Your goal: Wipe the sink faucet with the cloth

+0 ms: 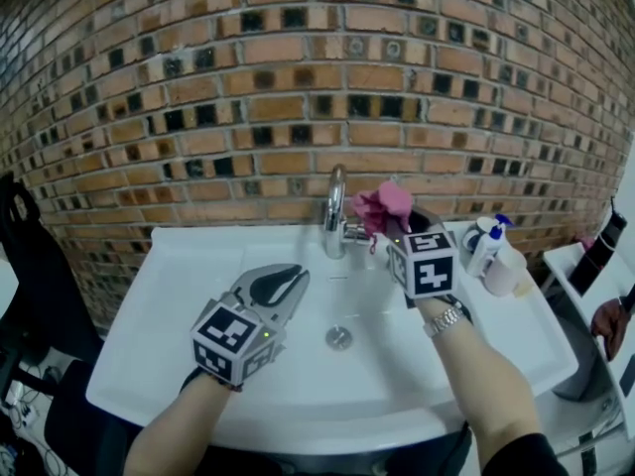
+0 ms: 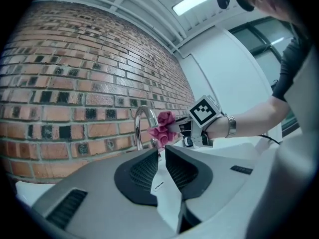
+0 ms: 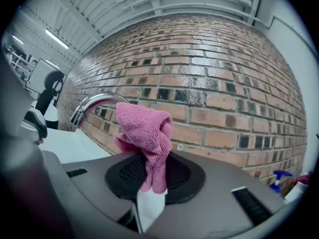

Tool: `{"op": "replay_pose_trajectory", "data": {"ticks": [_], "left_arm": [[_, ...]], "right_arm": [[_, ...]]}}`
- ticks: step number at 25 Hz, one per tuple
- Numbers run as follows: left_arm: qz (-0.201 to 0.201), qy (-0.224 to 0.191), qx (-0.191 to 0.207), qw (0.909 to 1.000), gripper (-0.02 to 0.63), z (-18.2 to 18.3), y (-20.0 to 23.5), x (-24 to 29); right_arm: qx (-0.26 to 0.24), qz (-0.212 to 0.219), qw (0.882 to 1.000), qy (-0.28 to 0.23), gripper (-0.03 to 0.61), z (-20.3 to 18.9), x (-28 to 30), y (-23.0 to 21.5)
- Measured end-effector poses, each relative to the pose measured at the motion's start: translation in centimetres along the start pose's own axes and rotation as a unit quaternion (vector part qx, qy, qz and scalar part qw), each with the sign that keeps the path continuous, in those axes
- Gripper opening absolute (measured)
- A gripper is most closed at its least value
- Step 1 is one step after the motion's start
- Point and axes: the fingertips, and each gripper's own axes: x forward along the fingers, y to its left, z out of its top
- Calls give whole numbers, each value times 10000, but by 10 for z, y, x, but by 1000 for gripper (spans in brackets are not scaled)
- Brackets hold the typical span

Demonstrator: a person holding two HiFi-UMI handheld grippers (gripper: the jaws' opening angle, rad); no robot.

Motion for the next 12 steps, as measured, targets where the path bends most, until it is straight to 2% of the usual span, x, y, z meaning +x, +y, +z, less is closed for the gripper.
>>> {"op": "replay_pose_trajectory", "data": {"ticks": [6,12], "left_arm": [[85,22,-35,10000,50,19,-12,-16],[173,-126,-63,9998,35,35,-31,-36]], "right_arm": [[105,103,9998,-109,77,11,-38,8],[115,218,9993,-276,75,21,-88,22]]}}
